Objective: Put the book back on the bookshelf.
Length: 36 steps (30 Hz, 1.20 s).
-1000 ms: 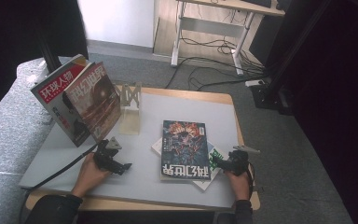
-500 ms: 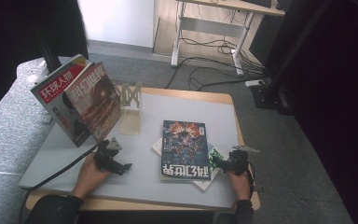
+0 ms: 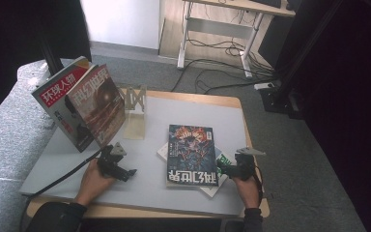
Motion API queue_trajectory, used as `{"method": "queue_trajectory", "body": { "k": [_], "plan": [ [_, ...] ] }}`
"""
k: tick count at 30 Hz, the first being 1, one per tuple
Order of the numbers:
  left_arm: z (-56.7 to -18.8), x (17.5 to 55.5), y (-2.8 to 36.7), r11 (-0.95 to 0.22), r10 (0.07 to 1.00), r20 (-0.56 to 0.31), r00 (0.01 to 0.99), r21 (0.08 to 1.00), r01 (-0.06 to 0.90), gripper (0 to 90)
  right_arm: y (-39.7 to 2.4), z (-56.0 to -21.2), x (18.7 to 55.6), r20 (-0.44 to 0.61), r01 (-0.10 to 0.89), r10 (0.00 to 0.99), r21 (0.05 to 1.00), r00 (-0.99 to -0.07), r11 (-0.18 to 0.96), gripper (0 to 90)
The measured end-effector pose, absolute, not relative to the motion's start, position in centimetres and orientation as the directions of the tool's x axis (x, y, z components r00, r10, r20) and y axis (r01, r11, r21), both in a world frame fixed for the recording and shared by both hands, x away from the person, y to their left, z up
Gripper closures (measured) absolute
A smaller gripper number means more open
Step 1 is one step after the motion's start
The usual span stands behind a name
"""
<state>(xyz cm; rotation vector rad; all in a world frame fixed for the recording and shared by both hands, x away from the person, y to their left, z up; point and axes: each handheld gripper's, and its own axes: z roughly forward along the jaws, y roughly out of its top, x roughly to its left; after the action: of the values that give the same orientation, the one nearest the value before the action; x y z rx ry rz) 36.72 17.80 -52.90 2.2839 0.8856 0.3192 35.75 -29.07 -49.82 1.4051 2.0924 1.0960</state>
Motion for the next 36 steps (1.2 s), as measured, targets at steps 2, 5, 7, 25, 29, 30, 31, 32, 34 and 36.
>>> {"method": "queue_trajectory", "body": {
  "k": [2, 5, 7, 25, 29, 30, 31, 32, 34, 36],
  "plan": [
    [-52.9, 36.7, 17.8, -0.554, 0.671, -0.01, 0.741, 0.658, 0.511, 0.0, -28.3, -49.4, 35.6, 0.089, 0.585, 0.893, 0.783, -0.44, 0.211, 8.2],
    [-52.9, 36.7, 17.8, -0.554, 0.671, -0.01, 0.741, 0.658, 0.511, 0.0, -27.1, -48.9, 35.4, 0.085, 0.567, 0.878, 0.791, -0.472, 0.228, 8.2],
    [-52.9, 36.7, 17.8, -0.554, 0.671, -0.01, 0.741, 0.658, 0.511, 0.0, -26.2, -48.7, 35.3, 0.087, 0.559, 0.864, 0.794, -0.496, 0.241, 8.5],
    [-52.9, 36.7, 17.8, -0.554, 0.671, -0.01, 0.741, 0.657, 0.511, 0.0, -18.3, -49.2, 35.4, 0.038, 0.516, 0.755, 0.752, -0.655, 0.41, 8.5],
    [-52.9, 36.7, 17.8, -0.554, 0.671, -0.01, 0.741, 0.657, 0.511, 0.0, -16.9, -49.3, 35.4, 0.03, 0.505, 0.736, 0.745, -0.677, 0.435, 8.4],
    [-52.9, 36.7, 17.8, -0.553, 0.672, -0.012, 0.741, 0.657, 0.512, 0.0, -16.6, -49.4, 35.4, 0.027, 0.501, 0.729, 0.745, -0.684, 0.441, 8.4],
    [-52.9, 36.7, 17.8, -0.554, 0.671, -0.01, 0.741, 0.657, 0.511, 0.0, -16.3, -49.4, 35.4, 0.028, 0.498, 0.725, 0.744, -0.688, 0.445, 8.4],
    [-52.9, 36.7, 17.8, -0.554, 0.671, -0.01, 0.741, 0.657, 0.511, 0.0, -16.0, -49.5, 35.4, 0.03, 0.499, 0.721, 0.741, -0.692, 0.448, 8.4],
    [-52.9, 36.7, 17.8, -0.554, 0.671, -0.01, 0.741, 0.657, 0.511, 0.0, -15.3, -49.6, 35.3, 0.026, 0.496, 0.717, 0.739, -0.697, 0.456, 8.4],
    [-52.9, 36.7, 17.8, -0.554, 0.671, -0.01, 0.741, 0.657, 0.511, 0.0, -14.7, -49.6, 35.3, 0.025, 0.491, 0.71, 0.739, -0.704, 0.461, 8.3]
  ]
}}
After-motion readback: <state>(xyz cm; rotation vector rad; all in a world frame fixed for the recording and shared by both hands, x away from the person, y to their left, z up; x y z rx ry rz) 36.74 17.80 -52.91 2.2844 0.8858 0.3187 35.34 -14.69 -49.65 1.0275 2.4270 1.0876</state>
